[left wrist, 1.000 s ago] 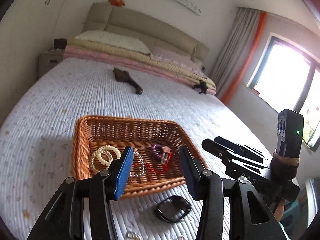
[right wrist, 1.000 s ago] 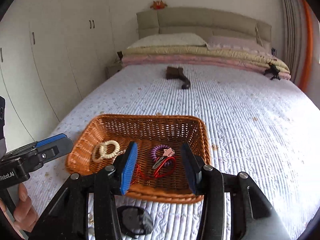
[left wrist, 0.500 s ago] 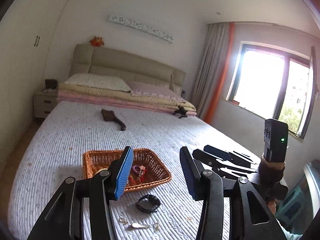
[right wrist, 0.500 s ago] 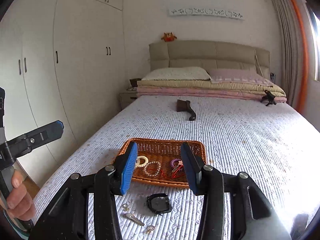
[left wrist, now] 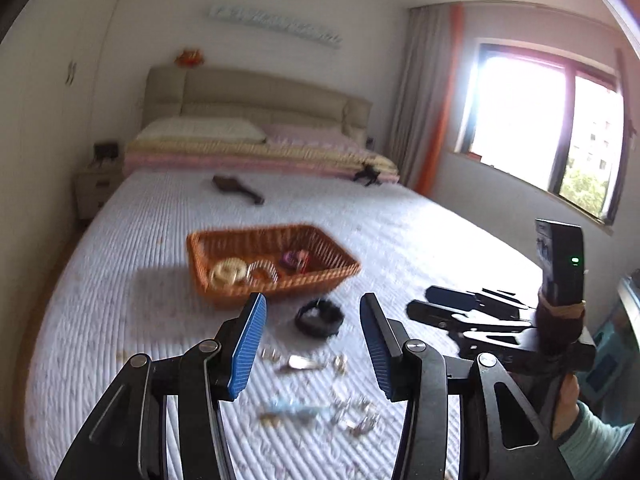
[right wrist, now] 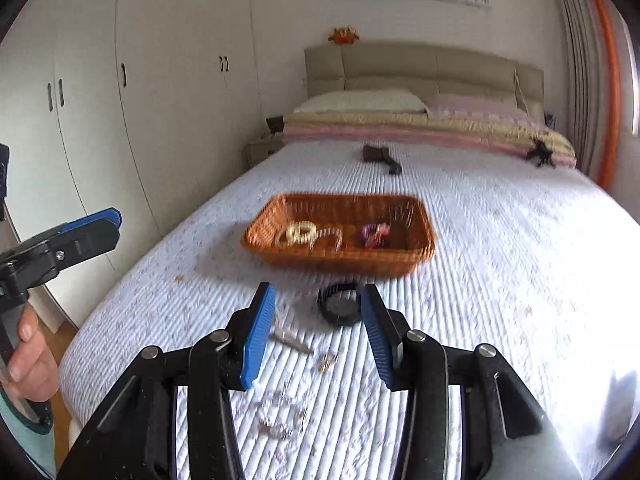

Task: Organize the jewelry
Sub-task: 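Move both open tools back over the remaining jewelry, then grasp the light blue hair clip with the left tool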

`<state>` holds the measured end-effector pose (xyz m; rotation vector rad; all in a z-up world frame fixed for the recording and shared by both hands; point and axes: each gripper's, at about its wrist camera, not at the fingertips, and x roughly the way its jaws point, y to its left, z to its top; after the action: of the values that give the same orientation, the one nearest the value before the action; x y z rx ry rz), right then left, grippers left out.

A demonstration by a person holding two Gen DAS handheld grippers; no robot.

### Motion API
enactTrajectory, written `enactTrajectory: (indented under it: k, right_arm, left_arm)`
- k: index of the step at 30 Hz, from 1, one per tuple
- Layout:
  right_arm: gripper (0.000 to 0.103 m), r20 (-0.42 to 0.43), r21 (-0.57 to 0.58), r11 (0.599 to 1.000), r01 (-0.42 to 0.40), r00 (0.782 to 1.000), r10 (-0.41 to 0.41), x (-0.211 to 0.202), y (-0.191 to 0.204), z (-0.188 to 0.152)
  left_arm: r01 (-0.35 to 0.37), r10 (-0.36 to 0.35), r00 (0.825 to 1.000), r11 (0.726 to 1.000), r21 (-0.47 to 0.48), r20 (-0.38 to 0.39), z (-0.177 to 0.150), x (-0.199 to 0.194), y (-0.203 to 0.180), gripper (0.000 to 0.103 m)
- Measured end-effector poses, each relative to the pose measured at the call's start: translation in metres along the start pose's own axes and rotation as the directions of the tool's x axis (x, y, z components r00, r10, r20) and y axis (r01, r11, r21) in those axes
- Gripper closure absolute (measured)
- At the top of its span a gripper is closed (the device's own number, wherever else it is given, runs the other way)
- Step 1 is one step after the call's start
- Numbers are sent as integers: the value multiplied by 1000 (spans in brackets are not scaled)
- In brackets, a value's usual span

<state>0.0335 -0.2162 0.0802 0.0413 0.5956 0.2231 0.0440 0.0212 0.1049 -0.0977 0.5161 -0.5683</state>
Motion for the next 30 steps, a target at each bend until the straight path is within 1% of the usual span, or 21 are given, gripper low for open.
enactTrajectory:
  k: [2,3,4,6,9,11,12,14,17,20,21,23,25,26,27,28,29,30]
  right_arm:
    - [55,-50,30,999,-17,999,18,11,-3,-19]
    - [55,-71,43,999,-23,997,26,16,-3,-28]
    - [55,-93,51,998,-29,995,33,20,-3,-37]
    - [55,-122,61,998,-30,992,37,25,-2,-57]
    - [55,-164,75,996,-38,985,50,33,2,-77]
    - [55,-188,87,995,-43,980,59,37,4,-90]
    - [55,-197,93,995,-45,978,62,40,4,-94]
    - [55,-210,106,993,-47,975,69,44,4,-100]
    - [55,-202,130,991,-30,978,56,46,-1,-101]
    - [55,-200,145,989,-19,979,48,49,-8,-97]
    - [55,-205,144,990,-12,978,42,51,-9,-94]
    - [57,-229,142,990,-5,973,37,58,-11,-91]
    - [59,-250,147,989,-30,966,66,67,-12,-89]
    - [63,-262,143,989,-34,962,71,70,-11,-89]
    - [67,-275,132,991,-27,959,62,74,-9,-89]
    - [68,-282,115,993,-16,958,48,76,-7,-90]
    - [69,-281,97,995,-10,959,37,77,-4,-90]
    - [69,-282,84,996,-4,959,28,78,-3,-90]
  left_arm:
    - [-9,5,999,997,-73,-49,-21,12,15,53]
    - [-11,0,996,991,-130,-86,-34,21,24,53]
    - [-11,-7,994,986,-167,-107,-44,26,27,53]
    - [-4,-37,989,962,-273,-145,-66,40,35,53]
    - [-19,-63,980,914,-405,-187,-91,63,39,53]
    - [-44,-56,977,891,-453,-205,-99,77,37,53]
    - [-53,-53,976,884,-465,-211,-101,83,35,53]
    - [-78,-41,972,872,-483,-230,-102,98,27,53]
    - [-145,17,964,869,-472,-266,-102,116,17,53]
    - [-181,38,954,864,-470,-298,-109,132,11,53]
    - [-194,55,953,865,-462,-297,-111,134,10,53]
    - [-218,96,952,880,-422,-291,-110,135,5,53]
    - [-228,108,949,884,-408,-296,-109,136,3,53]
    - [-226,107,949,886,-404,-297,-109,137,4,54]
    - [-225,106,947,891,-395,-302,-107,137,3,56]
    - [-234,117,943,900,-368,-313,-107,138,2,59]
    - [-249,137,935,911,-330,-327,-106,138,0,68]
    - [-250,142,931,919,-305,-336,-106,139,-1,72]
